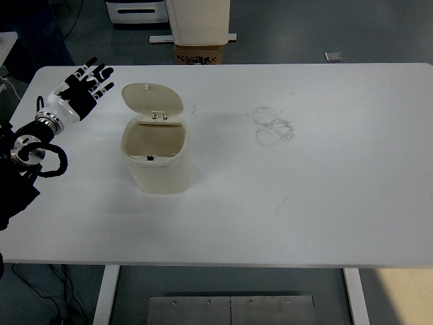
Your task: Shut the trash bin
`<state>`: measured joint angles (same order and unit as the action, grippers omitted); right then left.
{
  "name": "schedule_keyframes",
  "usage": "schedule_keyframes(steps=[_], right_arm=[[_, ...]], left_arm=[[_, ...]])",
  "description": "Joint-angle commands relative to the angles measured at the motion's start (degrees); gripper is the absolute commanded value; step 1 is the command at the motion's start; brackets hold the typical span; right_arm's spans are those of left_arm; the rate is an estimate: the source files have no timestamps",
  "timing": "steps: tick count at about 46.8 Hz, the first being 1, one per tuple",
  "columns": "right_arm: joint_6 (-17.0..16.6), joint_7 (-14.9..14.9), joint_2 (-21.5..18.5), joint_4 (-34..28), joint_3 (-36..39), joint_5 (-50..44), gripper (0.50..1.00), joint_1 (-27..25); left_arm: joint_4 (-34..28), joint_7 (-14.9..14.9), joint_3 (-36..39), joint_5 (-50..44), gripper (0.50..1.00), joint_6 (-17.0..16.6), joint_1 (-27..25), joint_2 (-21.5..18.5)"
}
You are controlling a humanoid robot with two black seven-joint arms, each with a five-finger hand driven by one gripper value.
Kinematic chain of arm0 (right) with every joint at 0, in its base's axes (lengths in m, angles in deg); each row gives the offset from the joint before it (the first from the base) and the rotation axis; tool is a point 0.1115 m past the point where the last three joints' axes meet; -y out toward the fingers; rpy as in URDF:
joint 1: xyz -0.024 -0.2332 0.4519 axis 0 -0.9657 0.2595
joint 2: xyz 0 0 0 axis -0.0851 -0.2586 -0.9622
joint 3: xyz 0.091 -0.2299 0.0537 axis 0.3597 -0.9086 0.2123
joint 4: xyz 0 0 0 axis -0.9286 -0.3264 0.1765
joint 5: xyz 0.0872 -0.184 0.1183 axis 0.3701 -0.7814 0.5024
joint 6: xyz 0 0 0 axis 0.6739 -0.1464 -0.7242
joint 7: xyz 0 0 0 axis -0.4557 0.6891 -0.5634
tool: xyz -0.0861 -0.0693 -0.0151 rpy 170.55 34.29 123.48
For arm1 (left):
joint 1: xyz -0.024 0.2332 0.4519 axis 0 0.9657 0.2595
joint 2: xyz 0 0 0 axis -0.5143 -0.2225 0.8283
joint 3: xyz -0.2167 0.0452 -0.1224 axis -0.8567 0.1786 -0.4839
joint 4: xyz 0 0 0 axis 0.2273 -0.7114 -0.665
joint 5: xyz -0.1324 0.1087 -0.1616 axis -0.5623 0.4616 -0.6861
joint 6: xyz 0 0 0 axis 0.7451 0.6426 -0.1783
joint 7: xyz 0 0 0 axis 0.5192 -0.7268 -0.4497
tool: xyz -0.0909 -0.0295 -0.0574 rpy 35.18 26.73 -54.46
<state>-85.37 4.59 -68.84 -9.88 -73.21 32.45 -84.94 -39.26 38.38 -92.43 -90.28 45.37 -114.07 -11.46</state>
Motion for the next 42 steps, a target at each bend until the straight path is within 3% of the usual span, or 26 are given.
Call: schedule_keyframes(steps=[1,42], right_arm=[[-0.04,0.08,0.00,0.00,0.01,0.00,0.991,0.00],[0.05,-0.01,0.00,0.00,0.01,0.00,0.991,0.00]], left_arm=[[0.01,0.00,0.00,0.00,1.000,0.04,0.09,0.08],[-0.70,0.35,-0.17,-0.26,1.000,0.48,-0.26,-0.35]])
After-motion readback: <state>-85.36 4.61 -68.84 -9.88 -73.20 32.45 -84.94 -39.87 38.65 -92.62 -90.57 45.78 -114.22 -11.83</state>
